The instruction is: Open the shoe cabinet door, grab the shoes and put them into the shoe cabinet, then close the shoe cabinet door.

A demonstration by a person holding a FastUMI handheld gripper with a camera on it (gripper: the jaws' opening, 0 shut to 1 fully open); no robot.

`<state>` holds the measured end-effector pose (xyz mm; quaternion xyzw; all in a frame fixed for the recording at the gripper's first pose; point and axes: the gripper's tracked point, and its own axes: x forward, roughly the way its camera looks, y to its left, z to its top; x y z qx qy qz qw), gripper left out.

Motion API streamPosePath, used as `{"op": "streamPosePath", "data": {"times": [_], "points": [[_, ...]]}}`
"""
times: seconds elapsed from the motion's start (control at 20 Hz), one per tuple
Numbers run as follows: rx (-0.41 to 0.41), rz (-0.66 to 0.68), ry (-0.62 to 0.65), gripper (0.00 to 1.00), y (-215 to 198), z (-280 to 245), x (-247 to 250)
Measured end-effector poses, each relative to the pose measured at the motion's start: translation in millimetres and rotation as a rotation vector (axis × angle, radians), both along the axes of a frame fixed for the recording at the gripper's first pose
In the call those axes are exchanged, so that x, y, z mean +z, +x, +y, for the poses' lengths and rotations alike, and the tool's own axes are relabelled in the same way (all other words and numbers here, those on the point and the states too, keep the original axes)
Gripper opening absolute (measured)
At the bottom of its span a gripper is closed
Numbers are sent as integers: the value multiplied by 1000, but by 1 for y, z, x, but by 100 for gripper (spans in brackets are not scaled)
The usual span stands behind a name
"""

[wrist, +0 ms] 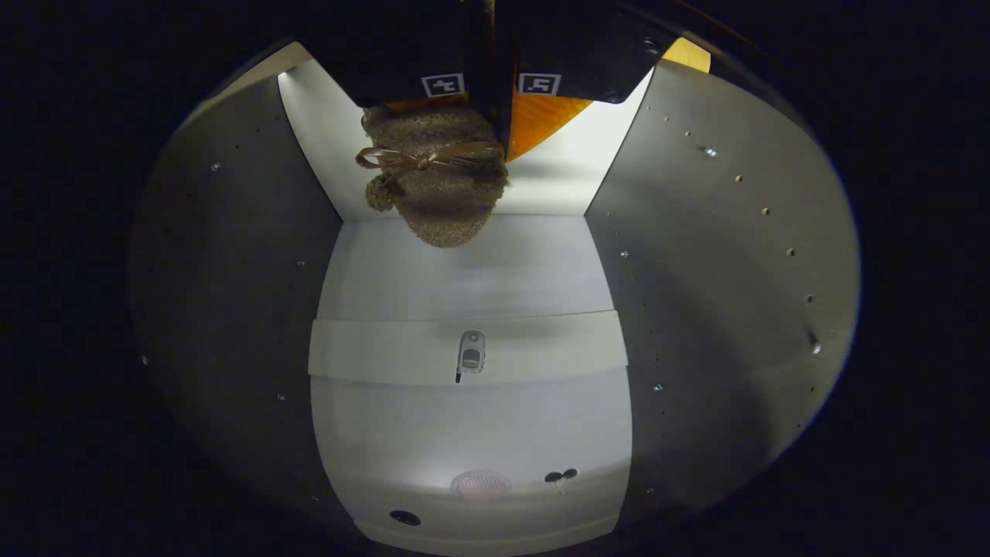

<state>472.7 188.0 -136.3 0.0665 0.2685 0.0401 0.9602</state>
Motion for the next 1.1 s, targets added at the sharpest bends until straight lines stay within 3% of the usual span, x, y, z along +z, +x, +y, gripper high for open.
{"op": "streamPosePath", "data": {"times": [0.3,0.6,0.7,0.85,0.95,1.1], "points": [[-16,44,-80,11,23,4,-37],[-25,85,-83,14,25,9,-53],[-11,101,-72,24,17,14,-53],[21,95,-52,66,2,20,-44],[31,92,-22,83,-10,21,-36],[44,58,-5,92,-30,18,-17]]}}
